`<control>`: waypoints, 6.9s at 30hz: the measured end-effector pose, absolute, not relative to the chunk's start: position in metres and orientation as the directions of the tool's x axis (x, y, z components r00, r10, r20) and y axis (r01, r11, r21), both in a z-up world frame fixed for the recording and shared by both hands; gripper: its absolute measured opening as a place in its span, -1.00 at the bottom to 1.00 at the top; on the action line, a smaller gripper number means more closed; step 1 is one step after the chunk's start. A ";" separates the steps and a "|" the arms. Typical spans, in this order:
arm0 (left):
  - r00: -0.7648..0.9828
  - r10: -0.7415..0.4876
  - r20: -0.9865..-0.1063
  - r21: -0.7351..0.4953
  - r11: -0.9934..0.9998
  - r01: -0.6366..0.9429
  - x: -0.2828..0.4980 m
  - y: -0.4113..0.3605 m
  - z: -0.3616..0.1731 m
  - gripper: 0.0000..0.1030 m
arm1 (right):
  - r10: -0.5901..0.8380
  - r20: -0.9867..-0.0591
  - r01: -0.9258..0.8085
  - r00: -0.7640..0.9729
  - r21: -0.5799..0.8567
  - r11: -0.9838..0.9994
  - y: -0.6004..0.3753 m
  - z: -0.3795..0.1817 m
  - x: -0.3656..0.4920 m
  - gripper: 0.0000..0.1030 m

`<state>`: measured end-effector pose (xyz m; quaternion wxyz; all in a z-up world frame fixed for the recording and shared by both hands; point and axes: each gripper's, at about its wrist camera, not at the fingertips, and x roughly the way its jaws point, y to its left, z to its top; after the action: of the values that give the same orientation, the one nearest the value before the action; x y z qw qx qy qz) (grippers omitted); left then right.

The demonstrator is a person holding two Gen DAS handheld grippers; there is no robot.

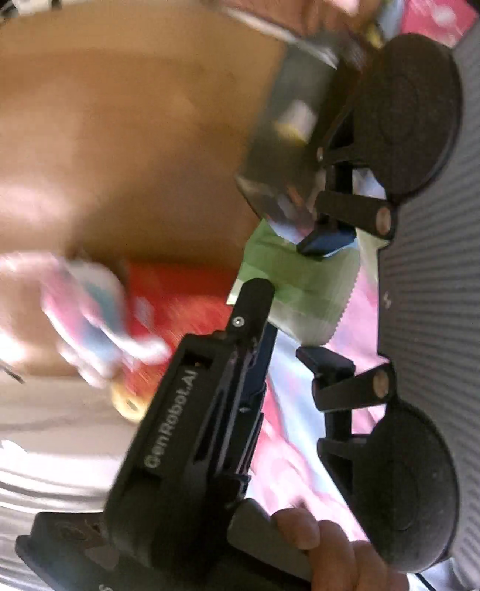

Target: Organize snacks

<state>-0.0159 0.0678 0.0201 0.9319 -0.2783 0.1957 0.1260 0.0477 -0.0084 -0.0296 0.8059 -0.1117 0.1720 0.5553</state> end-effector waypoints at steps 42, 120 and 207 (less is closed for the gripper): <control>0.773 -0.116 -0.624 -0.391 0.903 -0.180 0.103 -0.034 -0.047 -0.32 | 0.564 -0.564 -0.579 0.602 0.178 0.796 -0.187 -0.084 0.090 -0.28; 0.790 0.074 -0.609 -0.507 0.730 -0.459 -0.094 0.083 -0.076 -0.64 | 0.808 -0.584 -0.980 0.081 0.101 0.172 -0.080 -0.072 0.003 -0.14; 0.807 0.059 -0.588 -0.456 0.799 -0.391 -0.063 0.038 -0.041 -0.42 | 0.879 -0.472 -0.846 0.072 0.438 0.305 -0.124 -0.061 0.058 -0.55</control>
<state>-0.0627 0.0377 -0.0407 0.9047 -0.2911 0.2849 0.1246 0.0585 -0.1242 -0.0606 0.7319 0.0241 0.3419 0.5890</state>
